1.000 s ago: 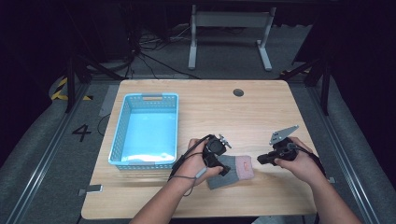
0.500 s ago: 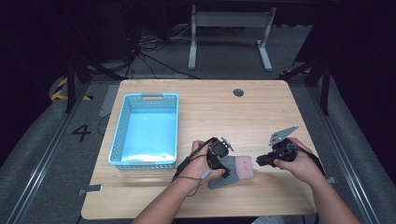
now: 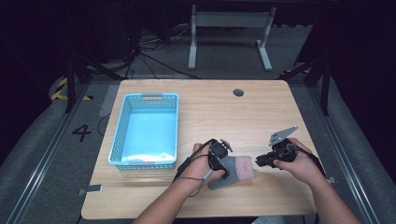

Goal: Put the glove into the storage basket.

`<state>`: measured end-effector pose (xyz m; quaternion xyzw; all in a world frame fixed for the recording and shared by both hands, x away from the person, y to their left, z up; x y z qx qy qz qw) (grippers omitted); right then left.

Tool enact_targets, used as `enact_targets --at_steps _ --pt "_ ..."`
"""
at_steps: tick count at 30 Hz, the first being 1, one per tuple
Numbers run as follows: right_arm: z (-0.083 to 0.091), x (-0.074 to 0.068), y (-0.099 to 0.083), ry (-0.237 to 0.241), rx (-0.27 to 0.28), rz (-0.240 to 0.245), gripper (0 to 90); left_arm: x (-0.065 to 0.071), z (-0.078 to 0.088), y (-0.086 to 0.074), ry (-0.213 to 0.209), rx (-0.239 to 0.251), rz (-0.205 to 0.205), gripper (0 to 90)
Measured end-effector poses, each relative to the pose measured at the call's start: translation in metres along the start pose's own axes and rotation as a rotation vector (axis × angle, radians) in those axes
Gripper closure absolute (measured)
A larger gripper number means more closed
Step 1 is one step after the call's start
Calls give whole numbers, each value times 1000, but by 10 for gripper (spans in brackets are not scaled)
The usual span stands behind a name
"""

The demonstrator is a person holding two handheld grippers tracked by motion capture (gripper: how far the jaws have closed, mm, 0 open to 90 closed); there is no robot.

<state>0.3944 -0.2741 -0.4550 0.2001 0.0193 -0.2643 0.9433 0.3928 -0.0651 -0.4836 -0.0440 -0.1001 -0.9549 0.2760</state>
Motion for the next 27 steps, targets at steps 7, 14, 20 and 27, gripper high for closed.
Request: enact_targets --at_steps 7,14,20,27 --pt "0 -1 0 3 6 1 781 3 1 -1 -9 3 5 367" --pt "1 -1 -1 2 10 3 781 7 2 -2 -97 8 -1 634" --pt "1 0 -2 4 10 -2 782 8 3 -2 -100 13 -4 701" --pt "0 -1 -1 11 10 -1 783 9 9 -4 -118 18 2 722"
Point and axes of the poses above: each handheld gripper's, and its own axes: z roughly backward along the jaws, y roughly out of its top, x roughly to its right, the point moved 5 cm from there along -z, roughly forward along the jaws, and after that the axes turned 13 degrees about -x, right-handed, at the moved point
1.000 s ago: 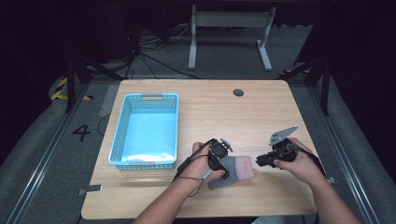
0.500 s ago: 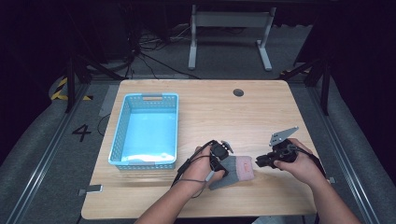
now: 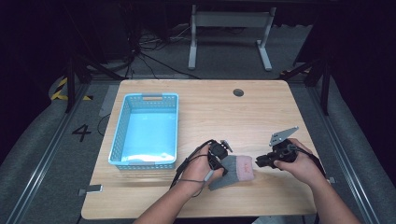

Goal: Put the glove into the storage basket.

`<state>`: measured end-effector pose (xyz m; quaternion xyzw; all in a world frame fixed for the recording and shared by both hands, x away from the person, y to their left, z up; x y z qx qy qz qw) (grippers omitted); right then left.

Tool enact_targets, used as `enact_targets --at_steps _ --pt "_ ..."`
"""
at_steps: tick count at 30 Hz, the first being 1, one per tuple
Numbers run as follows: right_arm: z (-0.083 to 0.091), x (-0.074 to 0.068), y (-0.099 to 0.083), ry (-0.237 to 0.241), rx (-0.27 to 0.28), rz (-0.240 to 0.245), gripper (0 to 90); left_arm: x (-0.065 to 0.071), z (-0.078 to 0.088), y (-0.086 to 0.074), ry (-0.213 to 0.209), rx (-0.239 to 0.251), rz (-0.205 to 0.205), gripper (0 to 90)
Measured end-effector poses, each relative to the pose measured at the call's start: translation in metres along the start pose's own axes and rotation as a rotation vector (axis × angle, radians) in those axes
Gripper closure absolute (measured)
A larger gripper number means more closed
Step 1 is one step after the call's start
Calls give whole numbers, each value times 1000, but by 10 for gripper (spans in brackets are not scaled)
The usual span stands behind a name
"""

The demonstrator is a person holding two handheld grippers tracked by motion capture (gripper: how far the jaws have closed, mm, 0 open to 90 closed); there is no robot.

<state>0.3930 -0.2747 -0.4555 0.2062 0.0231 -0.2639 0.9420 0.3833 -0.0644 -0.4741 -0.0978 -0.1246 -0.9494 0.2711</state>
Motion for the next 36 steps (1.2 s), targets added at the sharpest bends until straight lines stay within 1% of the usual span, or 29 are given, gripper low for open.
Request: enact_targets --at_steps 3,10,11,13,14,15,16,17,23,24,28,36 --pt "1 1 -1 -3 3 -4 783 3 6 -1 -1 1 -6 725" --pt "2 1 1 -3 9 -3 786 9 26 -5 2 33 -19 726" --pt "2 1 1 -2 11 -2 786 10 29 -5 7 41 -16 726" --pt "2 1 1 -2 12 -1 787 10 35 -7 5 56 -9 727" --pt "2 1 1 -1 12 -5 787 9 38 -9 9 59 -4 726" --pt "2 1 1 -1 12 -5 787 9 38 -9 9 59 -4 726" --pt "2 1 1 -1 12 -7 786 7 43 -10 10 76 0 726" --pt "2 1 0 -2 12 -9 786 5 46 -12 7 75 3 726" --pt "1 1 -1 4 9 -15 784 1 58 -17 11 99 18 726" --pt "1 2 -1 3 9 -14 784 0 60 -18 13 98 14 726" --pt "1 2 -1 4 10 -18 784 -2 69 -21 13 121 27 726" --pt "0 2 -1 8 7 -16 784 -7 85 -27 29 161 46 726"
Point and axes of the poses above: each handheld gripper's, and its own axes: z roughly backward along the jaws, y roughly out of its top, x roughly to its right, the point moved 5 cm from there along -z, roughly forward along the jaws, and after that the axes turned 13 degrees about -x, right-handed, at the moved point
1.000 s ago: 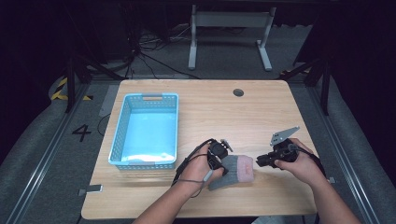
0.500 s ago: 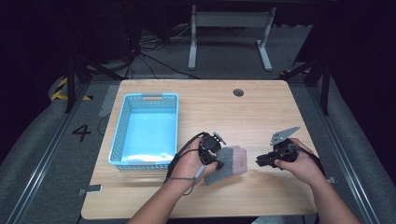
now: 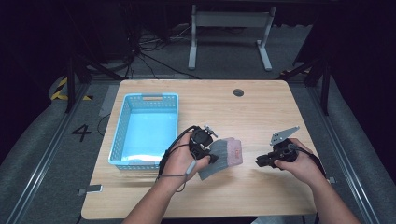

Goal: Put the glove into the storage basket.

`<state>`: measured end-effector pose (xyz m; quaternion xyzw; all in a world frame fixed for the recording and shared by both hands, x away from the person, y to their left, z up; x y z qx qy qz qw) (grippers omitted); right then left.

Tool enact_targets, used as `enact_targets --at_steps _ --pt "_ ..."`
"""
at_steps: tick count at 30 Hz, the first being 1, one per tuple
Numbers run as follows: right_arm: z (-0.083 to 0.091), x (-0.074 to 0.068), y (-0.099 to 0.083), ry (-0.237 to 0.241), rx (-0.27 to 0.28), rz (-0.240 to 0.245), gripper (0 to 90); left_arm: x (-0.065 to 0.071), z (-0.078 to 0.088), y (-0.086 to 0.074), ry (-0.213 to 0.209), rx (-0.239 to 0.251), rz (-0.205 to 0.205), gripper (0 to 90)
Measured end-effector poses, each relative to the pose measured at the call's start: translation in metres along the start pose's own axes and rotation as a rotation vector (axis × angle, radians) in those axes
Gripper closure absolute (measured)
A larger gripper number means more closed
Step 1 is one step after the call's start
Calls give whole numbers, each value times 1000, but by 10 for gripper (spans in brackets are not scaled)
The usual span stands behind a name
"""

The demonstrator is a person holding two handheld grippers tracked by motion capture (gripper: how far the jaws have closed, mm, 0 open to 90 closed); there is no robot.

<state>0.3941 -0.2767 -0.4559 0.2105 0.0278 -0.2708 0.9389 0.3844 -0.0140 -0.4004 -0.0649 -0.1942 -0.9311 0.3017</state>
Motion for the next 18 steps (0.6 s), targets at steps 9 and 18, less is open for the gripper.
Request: enact_targets --at_steps 9,18 --pt "-1 0 0 1 0 2 783 -5 15 -5 5 34 23 725" --pt "-2 -1 1 3 -4 1 781 -8 29 -8 16 60 40 726"
Point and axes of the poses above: each handheld gripper's, and its own axes: z roughly backward along the jaws, y roughly out of its top, x roughly to its right, the point moved 5 cm from there along -z, roughly forward along the jaws, and after that the axes turned 13 degrees about -x, right-handed, at the moved point
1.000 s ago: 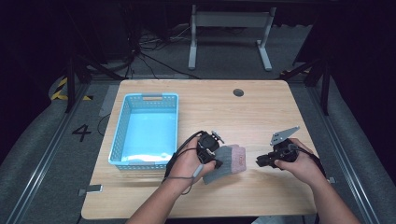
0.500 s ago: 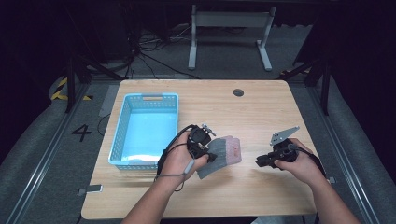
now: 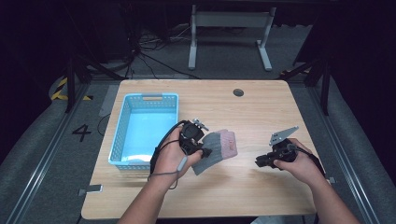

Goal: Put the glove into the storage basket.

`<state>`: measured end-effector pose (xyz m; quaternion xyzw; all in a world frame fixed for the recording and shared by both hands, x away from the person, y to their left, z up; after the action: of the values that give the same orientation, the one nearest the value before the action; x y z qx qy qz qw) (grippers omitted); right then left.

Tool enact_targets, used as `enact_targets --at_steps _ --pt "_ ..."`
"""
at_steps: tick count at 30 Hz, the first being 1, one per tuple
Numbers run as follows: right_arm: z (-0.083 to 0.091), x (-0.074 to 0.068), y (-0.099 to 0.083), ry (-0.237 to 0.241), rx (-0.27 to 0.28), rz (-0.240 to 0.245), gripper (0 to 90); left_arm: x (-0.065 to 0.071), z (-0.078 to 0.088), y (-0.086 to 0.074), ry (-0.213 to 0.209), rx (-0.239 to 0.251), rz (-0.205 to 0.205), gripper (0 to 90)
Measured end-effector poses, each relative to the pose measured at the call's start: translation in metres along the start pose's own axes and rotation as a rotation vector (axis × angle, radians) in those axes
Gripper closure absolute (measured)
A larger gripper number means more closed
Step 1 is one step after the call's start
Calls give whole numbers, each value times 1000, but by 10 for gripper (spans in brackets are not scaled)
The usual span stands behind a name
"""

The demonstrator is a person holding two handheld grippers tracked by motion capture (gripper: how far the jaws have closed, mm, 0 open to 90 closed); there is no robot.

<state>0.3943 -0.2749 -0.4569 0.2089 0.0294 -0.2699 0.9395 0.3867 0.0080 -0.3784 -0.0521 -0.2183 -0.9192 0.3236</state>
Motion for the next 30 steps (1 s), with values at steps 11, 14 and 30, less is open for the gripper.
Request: enact_targets --at_steps 11,14,30 --pt "1 0 0 0 4 -3 779 -7 21 -2 18 51 34 724" --pt "1 0 0 1 6 -3 779 -11 27 -5 30 66 48 724" --pt "-2 1 3 6 -3 7 772 -41 56 -24 79 115 150 724"
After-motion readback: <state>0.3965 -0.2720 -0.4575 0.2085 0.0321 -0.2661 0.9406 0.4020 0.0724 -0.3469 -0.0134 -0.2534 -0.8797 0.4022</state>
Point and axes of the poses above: each handheld gripper's, and its own axes: z roughly backward along the jaws, y roughly out of its top, x roughly to its right, the point moved 5 cm from there along -z, roughly forward along the jaws, and after that the axes turned 13 degrees about -x, right-handed, at the moved point
